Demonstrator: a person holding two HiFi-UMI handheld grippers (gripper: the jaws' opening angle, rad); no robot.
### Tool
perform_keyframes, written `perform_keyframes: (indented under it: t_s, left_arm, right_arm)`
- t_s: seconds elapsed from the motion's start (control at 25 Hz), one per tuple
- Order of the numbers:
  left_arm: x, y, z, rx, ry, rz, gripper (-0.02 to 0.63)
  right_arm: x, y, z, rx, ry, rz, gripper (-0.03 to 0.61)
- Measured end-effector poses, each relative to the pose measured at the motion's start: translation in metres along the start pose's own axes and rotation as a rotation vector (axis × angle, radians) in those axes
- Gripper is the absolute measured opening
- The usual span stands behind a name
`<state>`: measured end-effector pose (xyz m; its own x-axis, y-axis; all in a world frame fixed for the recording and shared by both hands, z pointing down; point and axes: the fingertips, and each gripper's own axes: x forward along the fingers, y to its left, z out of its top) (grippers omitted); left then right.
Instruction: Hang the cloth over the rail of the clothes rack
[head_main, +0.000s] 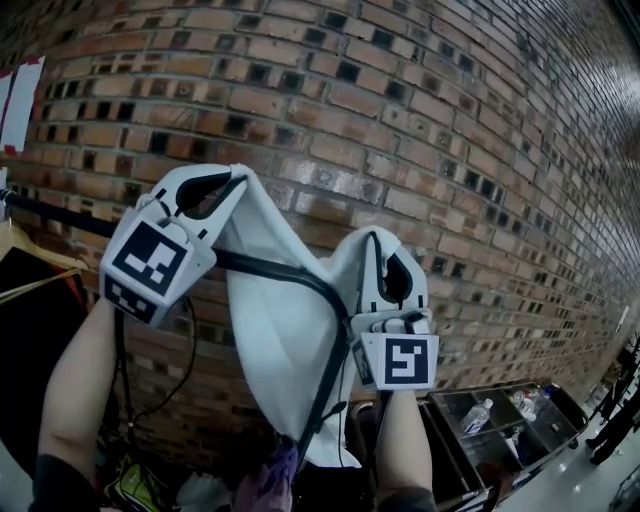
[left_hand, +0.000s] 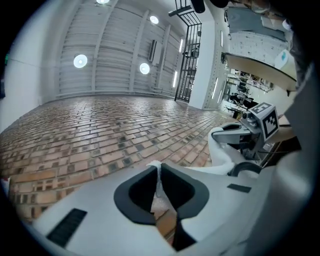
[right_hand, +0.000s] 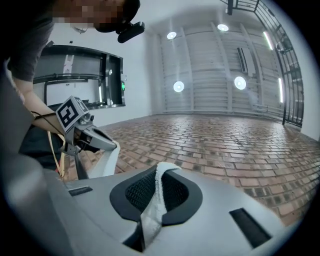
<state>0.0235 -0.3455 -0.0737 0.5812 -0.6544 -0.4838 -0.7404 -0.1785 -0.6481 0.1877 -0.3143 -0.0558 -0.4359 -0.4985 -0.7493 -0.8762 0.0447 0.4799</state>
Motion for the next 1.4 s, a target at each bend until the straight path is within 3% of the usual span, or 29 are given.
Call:
perform_keyframes:
  t_s: [0.2, 0.52, 0.68, 0.8, 1.04, 1.4]
  left_arm:
    - [-0.039, 0.061, -0.033, -0.008, 0.036, 0.074, 0.038]
    - [-0.097, 0.131, -0.084, -0.037, 0.072, 0.145, 0.038]
    - [-0.119, 0.143, -0.094, -0.045, 0.056, 0.192, 0.037]
    - [-0.131, 0.141, -0.098, -0.033, 0.044, 0.233, 0.038]
    - [-0.156, 0.159, -0.106, -0.019, 0.054, 0.297, 0.038]
    - [-0.213, 0.192, -0.114, -0.064, -0.029, 0.313, 0.038]
  right_arm:
    - [0.02, 0.042, 0.014, -0.05, 0.004, 0.038, 0.031]
    - [0.042, 0.088, 0.032, 0.085, -0.105, 0.007, 0.031]
    - [0.037, 0.114, 0.038, 0.059, -0.163, 0.044, 0.031]
    - [0.025, 0.134, 0.03, 0.014, -0.145, 0.068, 0.031]
    - [0.026, 0.135, 0.031, 0.14, -0.175, 0.037, 0.031]
    - [0.045, 0.193, 0.032, 0.128, -0.124, 0.011, 0.031]
